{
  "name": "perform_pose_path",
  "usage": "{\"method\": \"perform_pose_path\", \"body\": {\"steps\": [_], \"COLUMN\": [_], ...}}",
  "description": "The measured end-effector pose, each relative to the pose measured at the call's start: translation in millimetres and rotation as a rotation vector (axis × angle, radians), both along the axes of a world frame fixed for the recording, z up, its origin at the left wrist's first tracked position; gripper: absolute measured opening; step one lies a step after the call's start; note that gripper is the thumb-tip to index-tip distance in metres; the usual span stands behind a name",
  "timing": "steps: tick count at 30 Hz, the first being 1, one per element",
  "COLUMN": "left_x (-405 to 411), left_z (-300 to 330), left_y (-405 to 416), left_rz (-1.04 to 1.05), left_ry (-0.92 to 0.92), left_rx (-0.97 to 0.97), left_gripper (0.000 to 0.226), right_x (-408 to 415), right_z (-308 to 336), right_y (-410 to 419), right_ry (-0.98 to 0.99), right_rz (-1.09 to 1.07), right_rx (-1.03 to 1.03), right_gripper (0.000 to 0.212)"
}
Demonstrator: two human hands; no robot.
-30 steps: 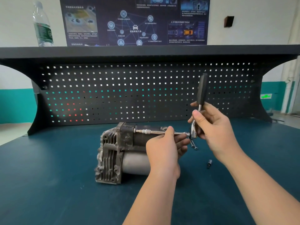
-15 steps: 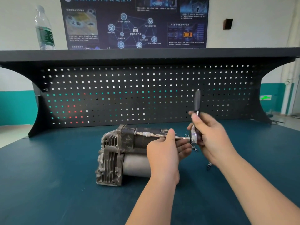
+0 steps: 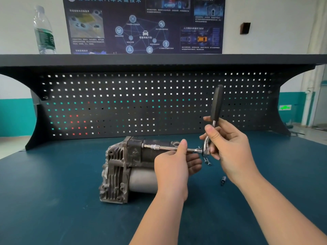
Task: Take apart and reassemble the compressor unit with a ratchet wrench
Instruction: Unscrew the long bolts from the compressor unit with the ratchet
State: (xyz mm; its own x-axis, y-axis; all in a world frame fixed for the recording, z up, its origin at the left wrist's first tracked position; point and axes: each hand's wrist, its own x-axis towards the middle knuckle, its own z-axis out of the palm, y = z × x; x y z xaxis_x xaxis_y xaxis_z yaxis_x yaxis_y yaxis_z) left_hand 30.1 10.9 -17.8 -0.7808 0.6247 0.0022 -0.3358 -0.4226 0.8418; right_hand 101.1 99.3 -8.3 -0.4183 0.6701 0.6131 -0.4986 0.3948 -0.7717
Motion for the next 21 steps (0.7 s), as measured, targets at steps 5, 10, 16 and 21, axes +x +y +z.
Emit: {"method": "perform_pose_path", "body": {"steps": [5,10,16,21], "left_x": [3,5,4,2], "left_z": [4,3,1,1], "left_y": [0,0,1,3], "left_rz": [-0.013,-0.021,-0.012,-0.023], "left_ry": [-0.076,-0.107,-0.108,-0.099], "left_rx": [0.048,0.089,0.107,0.110], "left_gripper": [0.019,0.019,0.020,0.020], "right_x": [-1,-6,-14,-8], "right_z": [1,-1,-17,-3], "right_y": [3,13,18,11], "right_ry": [0.015,-0.049,-0.103,-0.023], "right_rz": [0.075,0.208,0.338,0.033], "right_rx": [-0.106,-0.516,-0.807,-0.161], "right_gripper": [0.023,0.021,0.015,0.015]}}
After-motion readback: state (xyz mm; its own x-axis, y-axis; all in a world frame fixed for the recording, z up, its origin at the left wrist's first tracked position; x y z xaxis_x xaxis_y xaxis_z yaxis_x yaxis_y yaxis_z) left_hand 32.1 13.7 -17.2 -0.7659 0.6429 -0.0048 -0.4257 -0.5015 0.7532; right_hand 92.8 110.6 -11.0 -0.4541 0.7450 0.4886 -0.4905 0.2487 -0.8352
